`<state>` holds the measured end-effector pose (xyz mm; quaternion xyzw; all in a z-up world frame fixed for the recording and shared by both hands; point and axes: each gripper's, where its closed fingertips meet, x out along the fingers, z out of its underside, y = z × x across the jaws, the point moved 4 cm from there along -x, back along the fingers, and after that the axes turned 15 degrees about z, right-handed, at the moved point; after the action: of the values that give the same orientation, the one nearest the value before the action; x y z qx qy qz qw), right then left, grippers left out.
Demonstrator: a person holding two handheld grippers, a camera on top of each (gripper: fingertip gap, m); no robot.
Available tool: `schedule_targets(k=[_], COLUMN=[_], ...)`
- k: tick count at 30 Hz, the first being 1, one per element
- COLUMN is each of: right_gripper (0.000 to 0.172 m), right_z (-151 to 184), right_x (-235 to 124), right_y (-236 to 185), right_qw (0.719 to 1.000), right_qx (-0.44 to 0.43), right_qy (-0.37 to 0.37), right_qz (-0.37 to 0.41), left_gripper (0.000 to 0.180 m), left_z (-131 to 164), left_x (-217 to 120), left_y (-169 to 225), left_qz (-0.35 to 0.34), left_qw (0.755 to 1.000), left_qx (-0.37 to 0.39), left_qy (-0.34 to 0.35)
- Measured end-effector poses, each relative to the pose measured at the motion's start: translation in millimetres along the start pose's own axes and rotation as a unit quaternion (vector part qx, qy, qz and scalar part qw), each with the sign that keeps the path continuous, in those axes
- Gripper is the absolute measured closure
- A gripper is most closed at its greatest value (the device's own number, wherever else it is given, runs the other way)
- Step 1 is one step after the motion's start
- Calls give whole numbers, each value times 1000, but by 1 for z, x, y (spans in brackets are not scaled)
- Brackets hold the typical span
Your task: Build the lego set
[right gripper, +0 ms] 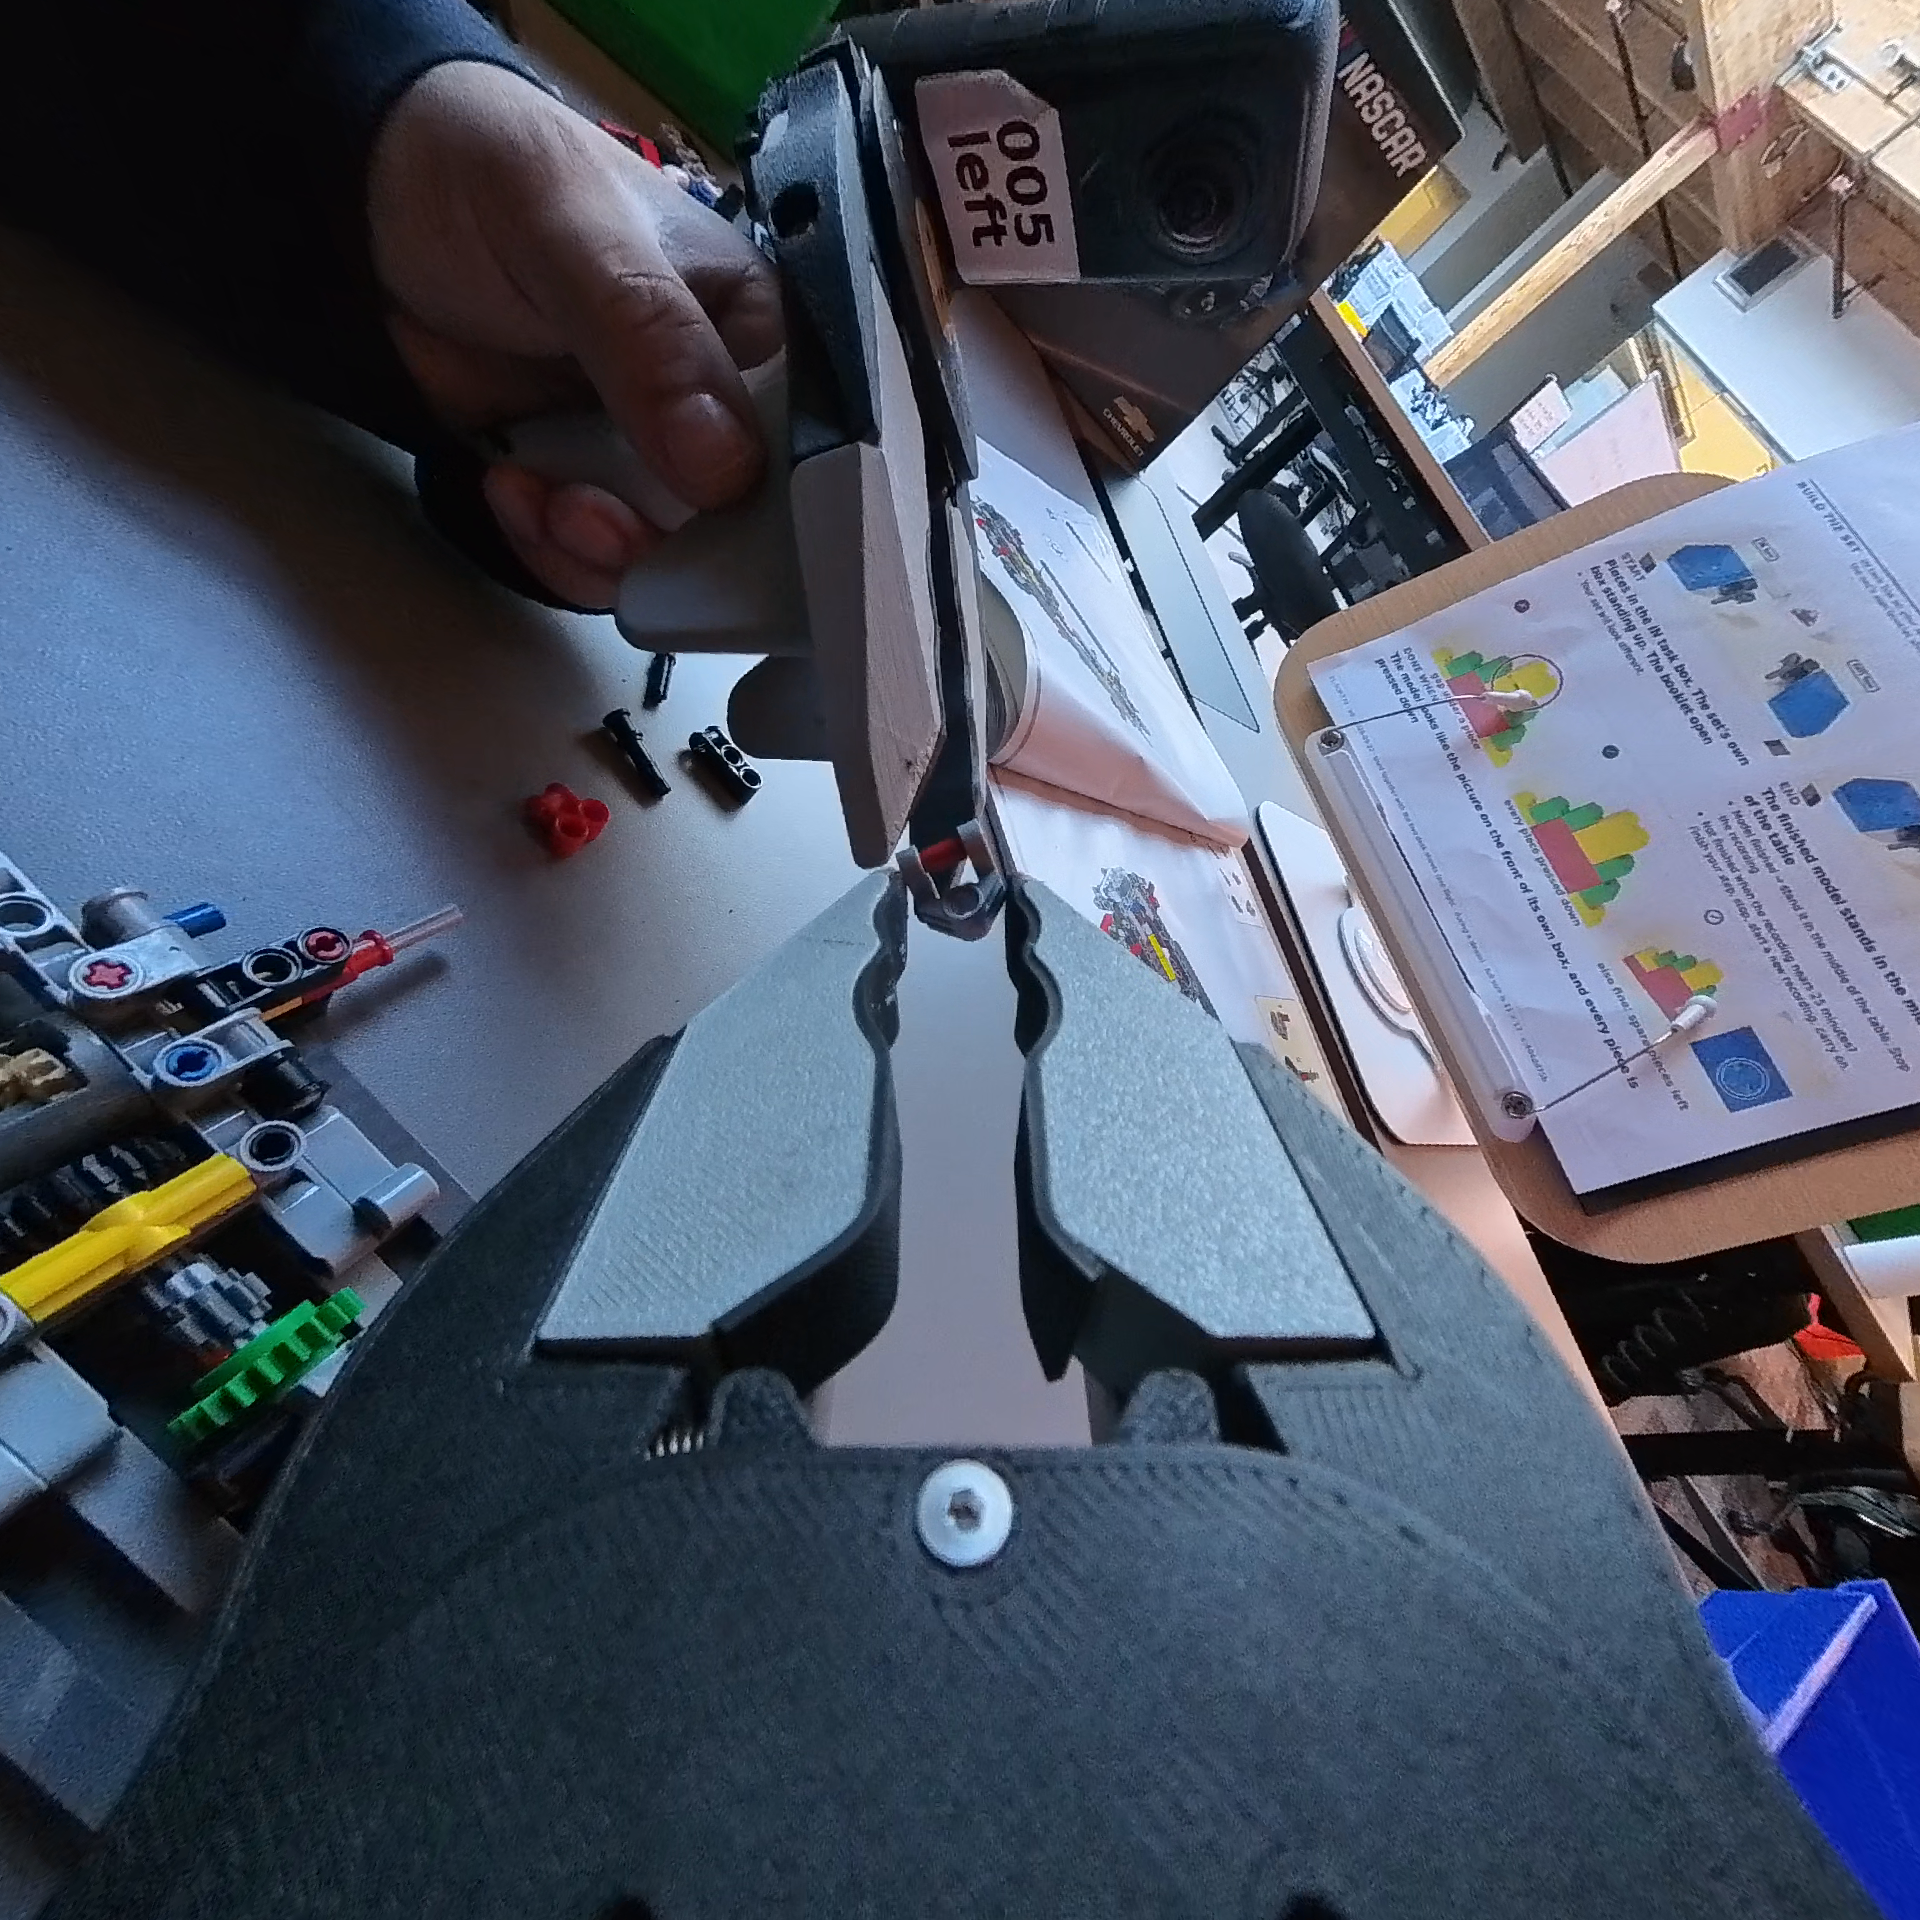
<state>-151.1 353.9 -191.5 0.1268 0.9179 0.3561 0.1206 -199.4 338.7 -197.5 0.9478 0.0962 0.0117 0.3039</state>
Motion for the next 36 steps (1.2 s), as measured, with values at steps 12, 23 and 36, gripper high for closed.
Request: schedule_targets(k=[12, 23, 36], right_gripper=[156, 158, 159], right_z=[-11, -44, -56], right_x=[-2, -23, -18], right_y=[5, 29, 36], right_qw=[999, 956, 915], right_qx=[45, 241, 347], right_qy=[26, 134, 118], right_qz=[-1, -104, -169], left_gripper=[161, 171, 161], left_z=[-13, -26, -36], left_x=[-7, -1, -7], left_y=[7, 35, 54], left_qz=[47, 185, 265], left_qw=[997, 973, 943], left_qx=[-18, -90, -124], left_qy=[55, 106, 155])
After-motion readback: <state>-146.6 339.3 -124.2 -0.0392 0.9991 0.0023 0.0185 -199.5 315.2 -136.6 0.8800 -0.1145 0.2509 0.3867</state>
